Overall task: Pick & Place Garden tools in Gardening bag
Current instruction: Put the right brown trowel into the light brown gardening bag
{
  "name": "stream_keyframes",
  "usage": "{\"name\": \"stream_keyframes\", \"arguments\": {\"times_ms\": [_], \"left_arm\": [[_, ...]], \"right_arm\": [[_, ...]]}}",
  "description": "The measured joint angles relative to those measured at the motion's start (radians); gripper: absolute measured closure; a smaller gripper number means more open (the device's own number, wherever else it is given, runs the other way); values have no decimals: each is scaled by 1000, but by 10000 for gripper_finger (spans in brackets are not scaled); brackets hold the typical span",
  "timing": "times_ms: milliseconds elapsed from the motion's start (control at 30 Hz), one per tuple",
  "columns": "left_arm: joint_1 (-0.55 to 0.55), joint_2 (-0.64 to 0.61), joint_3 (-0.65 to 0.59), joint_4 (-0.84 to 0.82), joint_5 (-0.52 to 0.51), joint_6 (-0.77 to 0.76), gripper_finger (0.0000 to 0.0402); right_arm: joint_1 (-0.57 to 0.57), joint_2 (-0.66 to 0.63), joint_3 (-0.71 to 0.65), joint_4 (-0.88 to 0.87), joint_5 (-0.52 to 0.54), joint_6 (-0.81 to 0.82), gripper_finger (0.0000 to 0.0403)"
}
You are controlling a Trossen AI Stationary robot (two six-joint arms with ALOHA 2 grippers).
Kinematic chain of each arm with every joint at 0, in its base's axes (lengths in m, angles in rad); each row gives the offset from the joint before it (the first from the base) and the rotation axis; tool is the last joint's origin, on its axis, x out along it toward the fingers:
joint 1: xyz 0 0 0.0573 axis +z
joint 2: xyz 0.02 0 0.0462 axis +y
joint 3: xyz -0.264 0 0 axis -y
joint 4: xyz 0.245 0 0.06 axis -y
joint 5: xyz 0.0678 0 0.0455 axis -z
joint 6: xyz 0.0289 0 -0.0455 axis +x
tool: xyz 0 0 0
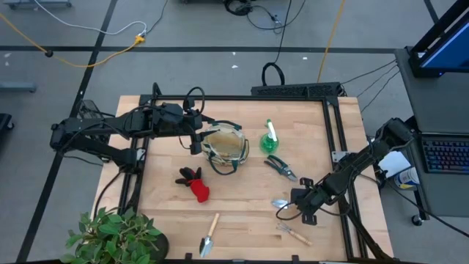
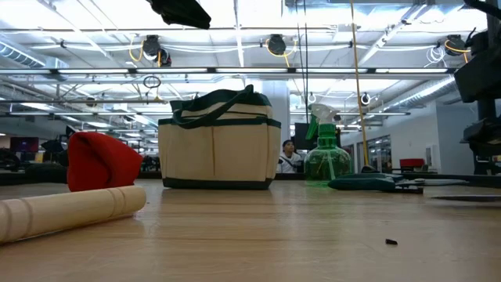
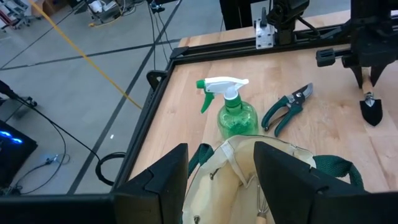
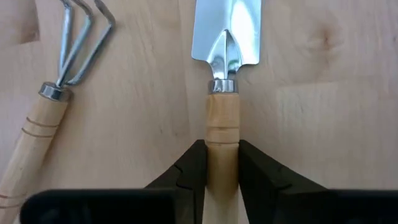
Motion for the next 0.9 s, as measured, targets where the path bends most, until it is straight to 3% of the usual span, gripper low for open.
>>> {"name": "stream_keyframes", "arguments": {"times_ms": [167, 367, 900], "left_arm": [[0, 0, 0, -2, 1, 0, 213], [0, 0, 0, -20, 9, 1, 213], [0, 0, 0, -50, 35, 1, 213]], "right_arm": [[-15, -26, 0, 143, 81, -88, 334], [-88, -46, 1, 350, 75, -257, 344], [-383, -51, 1, 788, -34, -706, 340]]}}
